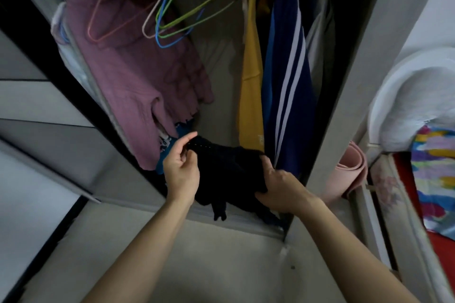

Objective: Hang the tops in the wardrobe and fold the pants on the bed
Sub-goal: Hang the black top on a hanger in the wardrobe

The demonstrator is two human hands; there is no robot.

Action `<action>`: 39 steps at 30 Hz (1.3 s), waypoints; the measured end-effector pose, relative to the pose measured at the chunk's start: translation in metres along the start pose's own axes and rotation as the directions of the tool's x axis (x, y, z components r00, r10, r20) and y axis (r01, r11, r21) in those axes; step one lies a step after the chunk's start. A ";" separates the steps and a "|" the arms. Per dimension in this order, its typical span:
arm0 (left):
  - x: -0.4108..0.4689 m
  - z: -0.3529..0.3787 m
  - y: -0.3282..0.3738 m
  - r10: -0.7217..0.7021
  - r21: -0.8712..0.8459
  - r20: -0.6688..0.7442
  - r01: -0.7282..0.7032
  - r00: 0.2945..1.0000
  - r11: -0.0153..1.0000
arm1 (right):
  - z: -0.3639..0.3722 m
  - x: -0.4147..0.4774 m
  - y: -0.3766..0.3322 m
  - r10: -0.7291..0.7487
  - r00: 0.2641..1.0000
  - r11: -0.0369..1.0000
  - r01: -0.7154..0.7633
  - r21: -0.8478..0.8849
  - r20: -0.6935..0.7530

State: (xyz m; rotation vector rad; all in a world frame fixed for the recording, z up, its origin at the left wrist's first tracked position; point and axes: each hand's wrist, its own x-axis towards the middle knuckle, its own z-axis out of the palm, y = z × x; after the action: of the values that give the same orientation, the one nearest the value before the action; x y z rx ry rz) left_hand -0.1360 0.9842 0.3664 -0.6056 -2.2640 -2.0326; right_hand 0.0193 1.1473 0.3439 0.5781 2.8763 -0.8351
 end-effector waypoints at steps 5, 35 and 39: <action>0.036 -0.027 -0.025 -0.163 -0.136 0.014 0.164 0.986 0.977 | 0.006 0.034 -0.034 0.014 1.000 0.927 -0.006 0.374 -0.018; 0.248 -0.115 -0.025 -0.303 -0.589 0.677 0.741 0.671 0.324 | 0.011 0.167 -0.197 0.324 0.934 0.729 -0.145 0.669 -0.150; 0.262 -0.116 -0.032 -0.119 -0.348 0.519 0.337 0.846 0.875 | -0.018 0.167 -0.202 0.299 0.942 0.374 0.032 0.927 -0.153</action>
State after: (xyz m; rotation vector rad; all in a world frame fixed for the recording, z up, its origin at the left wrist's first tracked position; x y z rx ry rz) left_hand -0.4140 0.9380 0.4271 -1.0141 -2.2068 -2.8194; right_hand -0.2114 1.0555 0.4283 1.0642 2.1752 -2.5483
